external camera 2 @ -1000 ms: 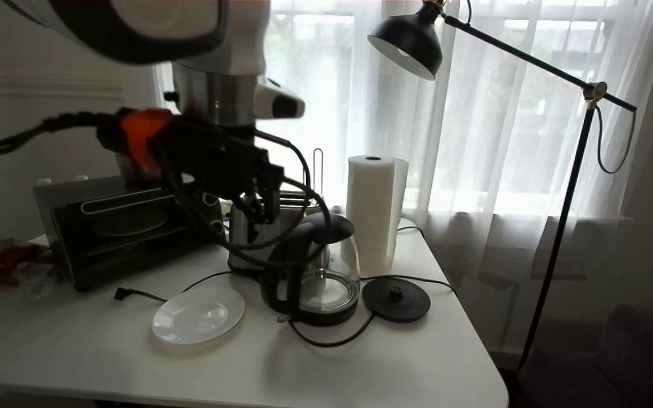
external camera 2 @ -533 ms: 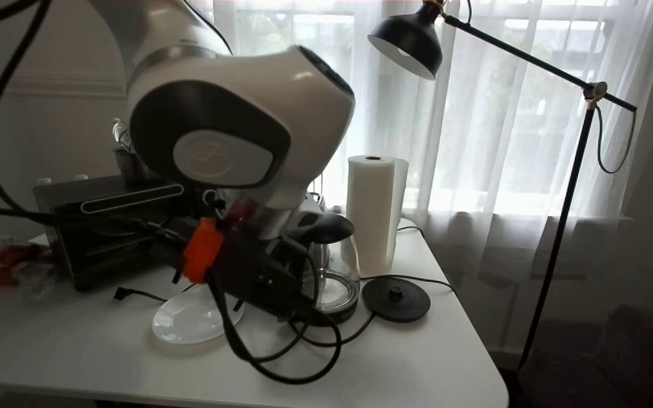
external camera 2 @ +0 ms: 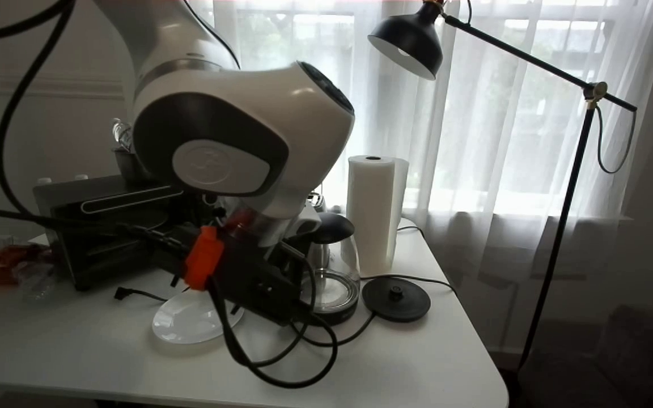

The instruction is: Put the plate on top of the toaster

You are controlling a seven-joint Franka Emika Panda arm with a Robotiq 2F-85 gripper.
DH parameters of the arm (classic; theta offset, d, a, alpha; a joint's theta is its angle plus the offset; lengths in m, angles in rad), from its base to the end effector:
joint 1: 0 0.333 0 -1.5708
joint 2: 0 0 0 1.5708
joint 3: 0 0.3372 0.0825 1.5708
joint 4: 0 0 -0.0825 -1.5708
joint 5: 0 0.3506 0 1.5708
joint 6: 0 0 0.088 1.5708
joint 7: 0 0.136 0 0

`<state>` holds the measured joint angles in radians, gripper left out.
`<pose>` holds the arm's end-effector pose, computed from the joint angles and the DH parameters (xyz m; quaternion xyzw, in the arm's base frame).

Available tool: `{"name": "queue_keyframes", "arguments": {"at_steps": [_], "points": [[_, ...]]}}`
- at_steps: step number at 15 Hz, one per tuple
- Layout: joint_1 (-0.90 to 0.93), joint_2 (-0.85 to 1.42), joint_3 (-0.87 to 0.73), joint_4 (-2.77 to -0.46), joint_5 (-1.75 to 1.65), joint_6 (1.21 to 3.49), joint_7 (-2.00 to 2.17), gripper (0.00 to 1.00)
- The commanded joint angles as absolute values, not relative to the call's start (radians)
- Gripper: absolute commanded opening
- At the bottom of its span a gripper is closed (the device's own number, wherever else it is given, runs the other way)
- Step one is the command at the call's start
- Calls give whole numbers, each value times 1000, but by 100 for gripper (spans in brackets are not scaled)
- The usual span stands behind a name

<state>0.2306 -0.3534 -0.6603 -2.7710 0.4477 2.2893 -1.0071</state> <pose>0.3107 -0.1039 0.3085 -0.9501 -0.1401 -0.0782 0.2674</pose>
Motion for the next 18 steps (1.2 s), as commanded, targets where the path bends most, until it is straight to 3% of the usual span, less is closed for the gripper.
{"name": "queue_keyframes", "arguments": {"at_steps": [1,3,12,18], "points": [[187,-280,-615,-2769,624,2281,-1126,100],[243,-253,-683,-2771,670,2282,-1159,100],[-32,5,-378,-2771,1068,2254,-1332,100],[-122,113,-263,-2749,1218,2220,-1439,100]]}}
